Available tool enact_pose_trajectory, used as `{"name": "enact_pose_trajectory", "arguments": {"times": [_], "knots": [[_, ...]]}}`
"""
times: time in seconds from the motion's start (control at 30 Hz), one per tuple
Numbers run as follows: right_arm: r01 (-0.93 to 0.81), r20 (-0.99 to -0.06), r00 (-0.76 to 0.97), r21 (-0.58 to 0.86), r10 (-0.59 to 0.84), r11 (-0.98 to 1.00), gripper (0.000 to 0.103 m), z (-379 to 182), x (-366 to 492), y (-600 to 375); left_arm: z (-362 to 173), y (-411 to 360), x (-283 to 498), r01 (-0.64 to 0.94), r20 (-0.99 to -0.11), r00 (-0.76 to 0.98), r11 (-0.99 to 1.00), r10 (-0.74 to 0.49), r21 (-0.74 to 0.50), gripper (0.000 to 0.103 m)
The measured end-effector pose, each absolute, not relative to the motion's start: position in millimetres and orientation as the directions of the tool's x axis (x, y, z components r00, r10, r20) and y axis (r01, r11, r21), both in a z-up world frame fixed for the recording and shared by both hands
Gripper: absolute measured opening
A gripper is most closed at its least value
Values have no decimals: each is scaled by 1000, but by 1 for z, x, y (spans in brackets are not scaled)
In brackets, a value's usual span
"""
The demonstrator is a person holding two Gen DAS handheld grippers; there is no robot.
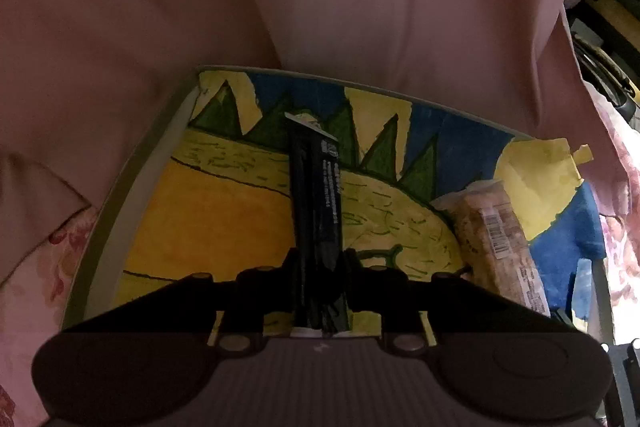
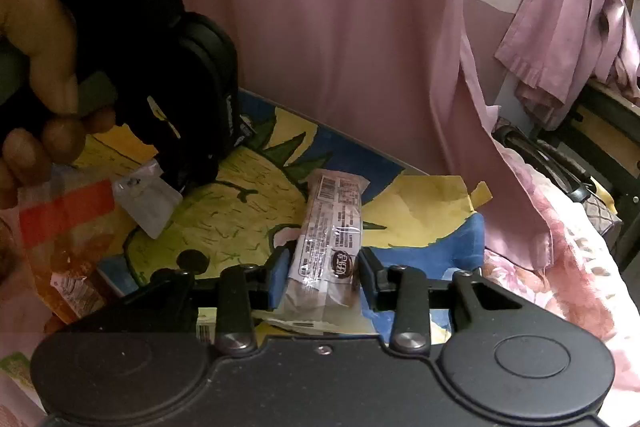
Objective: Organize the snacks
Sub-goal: 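Carry both snacks to the grey box and lower them inside, then open both tools to release the snacks and lift away from the box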
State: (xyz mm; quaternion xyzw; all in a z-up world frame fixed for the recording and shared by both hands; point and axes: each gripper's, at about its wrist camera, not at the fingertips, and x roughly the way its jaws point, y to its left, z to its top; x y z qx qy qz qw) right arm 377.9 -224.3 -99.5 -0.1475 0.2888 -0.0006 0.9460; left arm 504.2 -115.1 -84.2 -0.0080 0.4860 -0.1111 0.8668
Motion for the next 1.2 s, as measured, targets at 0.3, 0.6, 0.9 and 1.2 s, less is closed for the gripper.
{"name": "enact_pose_trajectory", "arguments": {"times": [0.3, 0.6, 0.9, 1.2], "knots": [[-50, -494, 864, -275, -96, 960, 81, -85, 366, -227, -58, -108, 488, 138, -802, 568, 982, -186, -130, 73], [28, -376, 920, -229, -115, 973, 98, -39, 327, -236, -3, -90, 437, 177, -685, 698, 977, -209, -118, 94], [91, -246, 960, -169, -131, 981, 102, 10, 269, -244, 46, -63, 362, 184, -536, 814, 975, -224, -127, 100], [119, -190, 972, -104, -137, 987, 102, 33, 210, -250, 66, -40, 293, 164, -450, 872, 981, -193, -104, 102]]}}
